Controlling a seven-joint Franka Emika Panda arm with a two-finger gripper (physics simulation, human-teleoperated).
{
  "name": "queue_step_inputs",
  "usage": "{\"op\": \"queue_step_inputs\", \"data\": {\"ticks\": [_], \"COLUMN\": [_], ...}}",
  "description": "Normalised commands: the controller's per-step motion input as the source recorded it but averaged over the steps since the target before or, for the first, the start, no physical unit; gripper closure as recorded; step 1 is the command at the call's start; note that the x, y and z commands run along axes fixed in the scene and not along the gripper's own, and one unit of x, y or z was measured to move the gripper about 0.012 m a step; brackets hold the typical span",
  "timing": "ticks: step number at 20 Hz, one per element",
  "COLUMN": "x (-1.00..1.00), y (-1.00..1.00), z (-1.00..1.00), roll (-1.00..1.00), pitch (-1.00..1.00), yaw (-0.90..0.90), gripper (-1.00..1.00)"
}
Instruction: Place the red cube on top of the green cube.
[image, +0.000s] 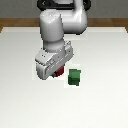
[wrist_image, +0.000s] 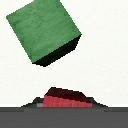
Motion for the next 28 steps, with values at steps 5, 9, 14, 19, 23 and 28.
{"op": "queue_step_inputs", "data": {"ticks": [5, 9, 14, 19, 23, 28], "x": [0.00, 0.00, 0.00, 0.20, 0.50, 0.60], "y": [0.00, 0.00, 0.20, 0.90, 0.00, -0.20], "z": [0.80, 1.00, 0.40, 0.00, 0.00, 0.00], "roll": [0.00, 0.00, 0.00, 0.00, 0.00, 0.00], "pitch": [0.00, 0.00, 0.00, 0.00, 0.00, 0.00], "yaw": [0.00, 0.00, 0.00, 0.00, 0.00, 0.00], "gripper": [1.00, 1.00, 1.00, 1.00, 1.00, 1.00]}}
